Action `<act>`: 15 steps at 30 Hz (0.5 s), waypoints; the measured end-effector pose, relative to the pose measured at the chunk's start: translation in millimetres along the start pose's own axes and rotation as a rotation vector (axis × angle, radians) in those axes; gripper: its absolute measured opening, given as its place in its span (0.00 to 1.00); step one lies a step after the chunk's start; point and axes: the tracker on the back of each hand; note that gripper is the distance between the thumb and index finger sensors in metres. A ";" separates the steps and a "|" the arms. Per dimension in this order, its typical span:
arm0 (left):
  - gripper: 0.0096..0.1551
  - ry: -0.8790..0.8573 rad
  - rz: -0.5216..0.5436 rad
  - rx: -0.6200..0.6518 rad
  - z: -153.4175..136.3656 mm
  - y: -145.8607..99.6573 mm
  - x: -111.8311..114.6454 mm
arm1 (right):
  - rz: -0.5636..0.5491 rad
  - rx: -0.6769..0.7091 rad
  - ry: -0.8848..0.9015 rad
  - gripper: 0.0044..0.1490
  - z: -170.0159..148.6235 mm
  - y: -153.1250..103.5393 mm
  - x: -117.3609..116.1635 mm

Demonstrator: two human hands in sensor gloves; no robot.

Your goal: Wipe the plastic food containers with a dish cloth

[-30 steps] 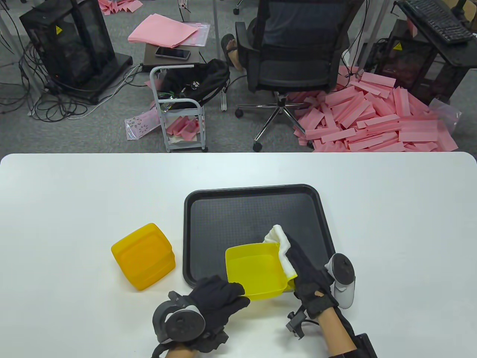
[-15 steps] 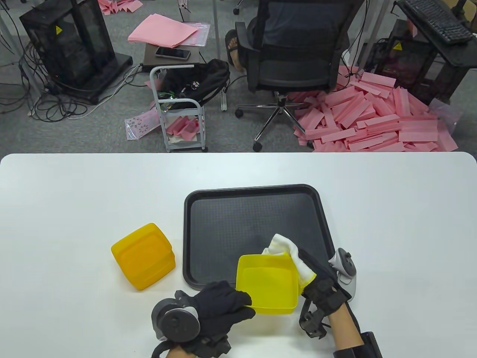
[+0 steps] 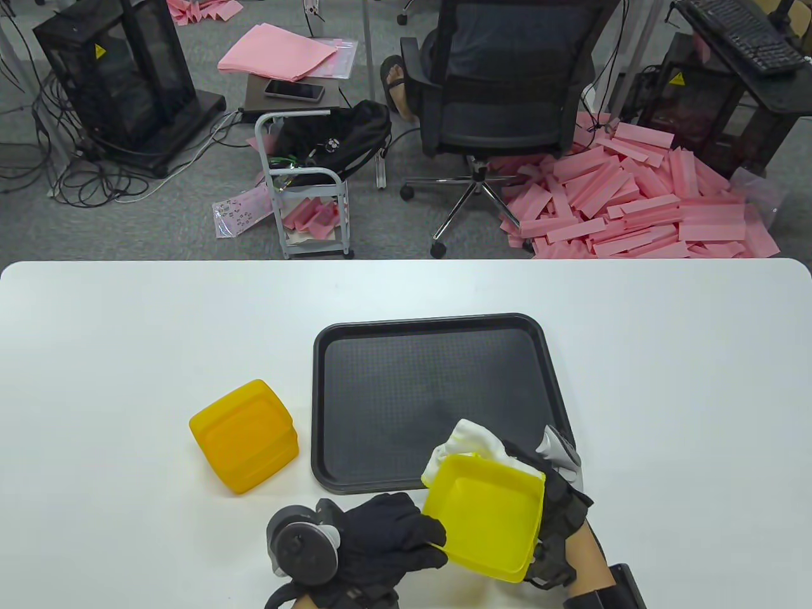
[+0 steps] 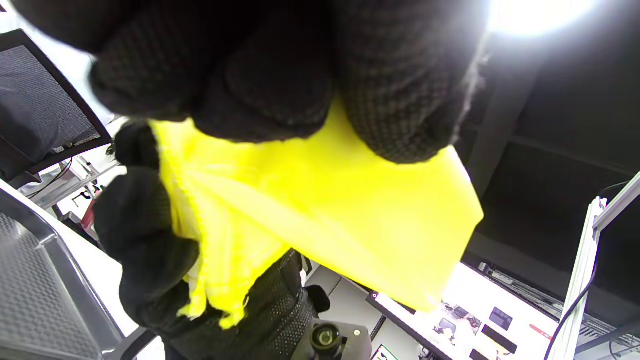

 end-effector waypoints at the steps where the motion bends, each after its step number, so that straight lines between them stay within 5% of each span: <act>1: 0.22 0.001 0.007 0.006 0.2 -0.2 -0.3 | 0.007 0.017 0.033 0.37 -3.1 2.9 -2.1; 9: 0.22 -0.034 0.099 0.046 4.4 0.8 -3.0 | 0.106 0.055 0.274 0.46 -30.5 29.3 -31.2; 15: 0.23 0.101 0.221 0.016 -2.5 -2.2 -12.8 | 0.037 0.032 0.270 0.46 -36.6 32.2 -35.8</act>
Point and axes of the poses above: the tracker on the back of each hand, its own z axis roughly to the thumb side, its own y axis roughly from the wrist to the fingertips, x = y × z, and after that the axes turned 15 degrees about z, right-handed
